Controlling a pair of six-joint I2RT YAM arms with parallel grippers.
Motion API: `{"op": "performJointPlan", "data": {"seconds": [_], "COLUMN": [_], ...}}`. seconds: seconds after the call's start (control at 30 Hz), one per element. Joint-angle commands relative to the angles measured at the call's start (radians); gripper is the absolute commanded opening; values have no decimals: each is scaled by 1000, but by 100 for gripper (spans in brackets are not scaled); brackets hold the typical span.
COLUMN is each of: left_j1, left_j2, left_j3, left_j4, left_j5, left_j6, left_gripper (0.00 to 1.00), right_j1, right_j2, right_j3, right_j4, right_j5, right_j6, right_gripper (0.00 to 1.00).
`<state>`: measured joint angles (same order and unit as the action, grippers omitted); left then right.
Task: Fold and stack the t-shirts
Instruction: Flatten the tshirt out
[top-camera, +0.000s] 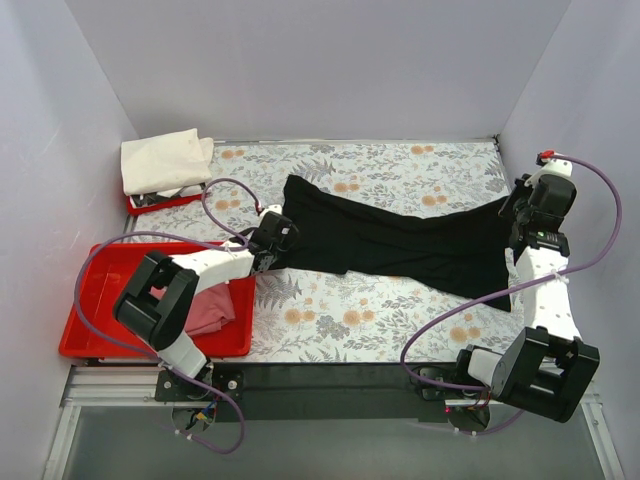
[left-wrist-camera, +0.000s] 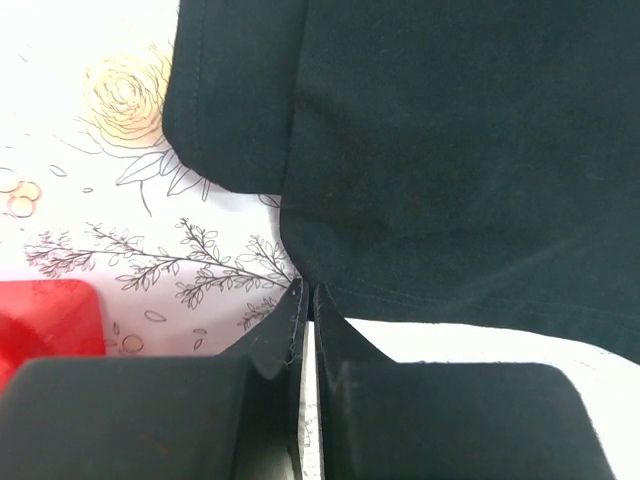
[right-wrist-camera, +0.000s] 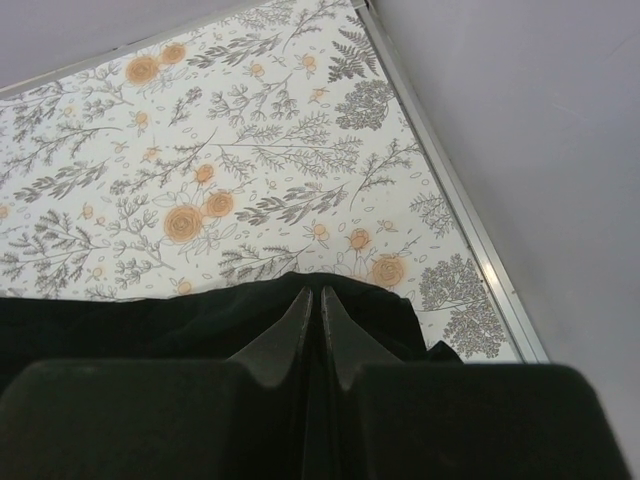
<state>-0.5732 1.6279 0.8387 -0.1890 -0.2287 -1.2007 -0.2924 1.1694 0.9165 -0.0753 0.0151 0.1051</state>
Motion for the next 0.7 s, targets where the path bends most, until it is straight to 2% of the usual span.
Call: {"op": "performJointPlan", "data": {"seconds": [0.0,0.1,0.2,0.33,0.43,0.6,0.67], "left_j1": [4,3,32,159,242,322,328], "left_j2": [-111,-187,-256,-307,-335,-350,-335], "left_j3": [75,149,221,284,280,237,231], "left_j4": [-10,-20,-24,-32,-36,-29,-32], "left_j5": [-18,-40,-95,-49,-66,-112,-116], "left_j6": [21,42,73,93,93,93,95], "left_gripper": [0,0,0,0,0,0,0], "right_j1": [-5,2,44,143,252,291,291], "right_j2": [-36,-27,4,55,105,182,200], "right_j3": [-28,-48,-47,-27,-8,21,24], "right_j4": [51,54,55,54,51,23,8], "right_j5": [-55,-124,-129,-78,-20,68,115], "right_j6": [11,31,33,24,18,16,15], "right_gripper": [1,1,1,1,1,1,16]}}
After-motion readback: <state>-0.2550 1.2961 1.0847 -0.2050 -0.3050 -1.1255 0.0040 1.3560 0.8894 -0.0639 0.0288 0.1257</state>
